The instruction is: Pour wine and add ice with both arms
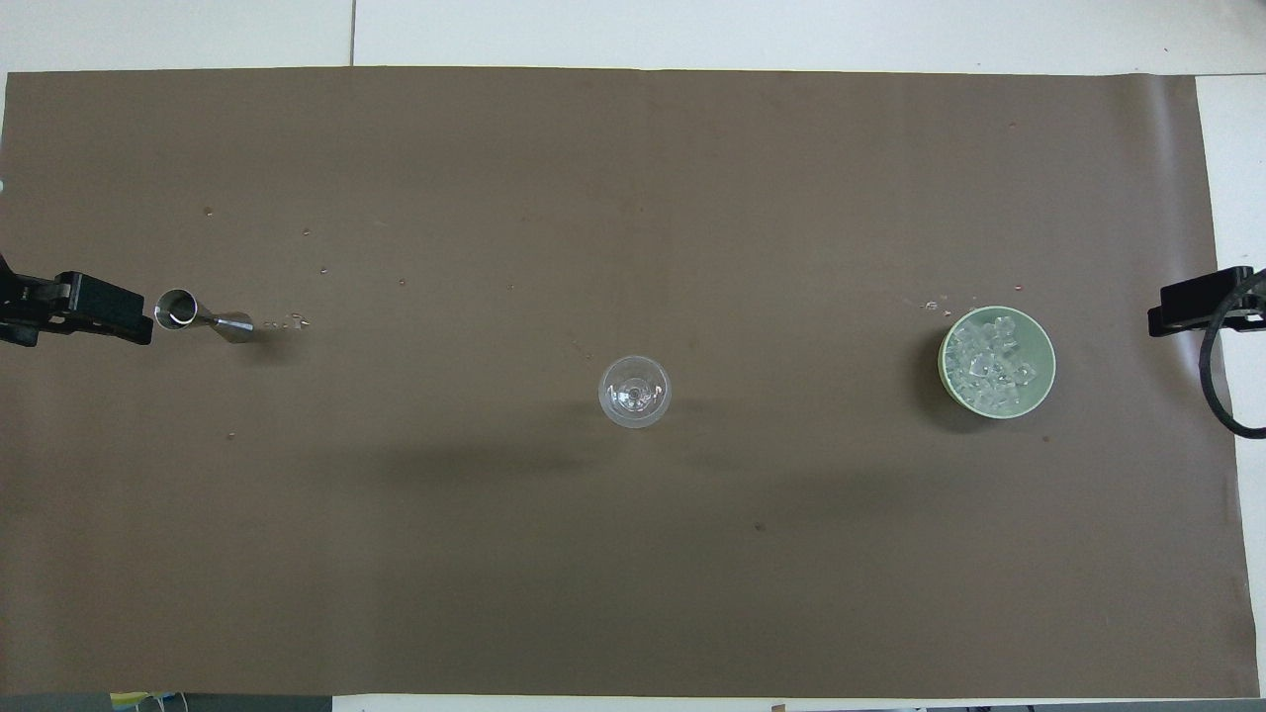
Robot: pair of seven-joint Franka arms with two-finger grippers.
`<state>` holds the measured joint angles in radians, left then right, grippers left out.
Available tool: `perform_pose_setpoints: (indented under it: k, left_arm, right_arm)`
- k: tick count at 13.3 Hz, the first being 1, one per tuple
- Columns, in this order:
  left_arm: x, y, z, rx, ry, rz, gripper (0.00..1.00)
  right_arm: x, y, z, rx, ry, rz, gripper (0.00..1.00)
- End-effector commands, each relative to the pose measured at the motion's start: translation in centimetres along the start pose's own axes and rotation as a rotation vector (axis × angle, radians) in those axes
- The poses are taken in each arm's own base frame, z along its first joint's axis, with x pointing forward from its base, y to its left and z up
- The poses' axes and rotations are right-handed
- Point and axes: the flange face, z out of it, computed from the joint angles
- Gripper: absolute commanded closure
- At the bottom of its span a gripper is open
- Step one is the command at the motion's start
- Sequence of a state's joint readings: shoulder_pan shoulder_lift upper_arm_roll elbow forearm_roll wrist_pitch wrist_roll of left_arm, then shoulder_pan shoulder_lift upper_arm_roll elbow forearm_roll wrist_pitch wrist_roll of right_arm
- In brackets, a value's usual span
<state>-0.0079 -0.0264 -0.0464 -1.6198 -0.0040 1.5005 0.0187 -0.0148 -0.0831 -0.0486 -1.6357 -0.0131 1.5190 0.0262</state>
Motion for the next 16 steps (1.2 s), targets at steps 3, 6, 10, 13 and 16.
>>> perform_pose_setpoints:
  k: [3,6,10,13,16]
  left_arm:
    - [-0.48,-0.17,-0.25,0.015,0.008,-0.014,0.00]
    - [-0.47,0.56,-0.18,0.017,0.007,0.003,0.00]
    - [-0.45,0.58,-0.19,0.015,0.008,0.000,0.00]
    - [-0.35,0.50,-0.30,0.015,0.015,0.007,0.00]
    - [-0.32,0.42,0.06,0.015,0.013,0.014,0.00]
  right_arm:
    - [-0.07,0.42,-0.22,0.005,0.020,-0.013,0.00]
    - [-0.06,0.74,-0.09,0.005,0.018,-0.003,0.00]
    - [-0.35,0.42,-0.06,0.005,0.006,-0.015,0.00]
    - [-0.35,0.58,-0.06,0.005,0.006,-0.012,0.00]
    - [-0.35,0.58,-0.06,0.005,0.006,-0.012,0.00]
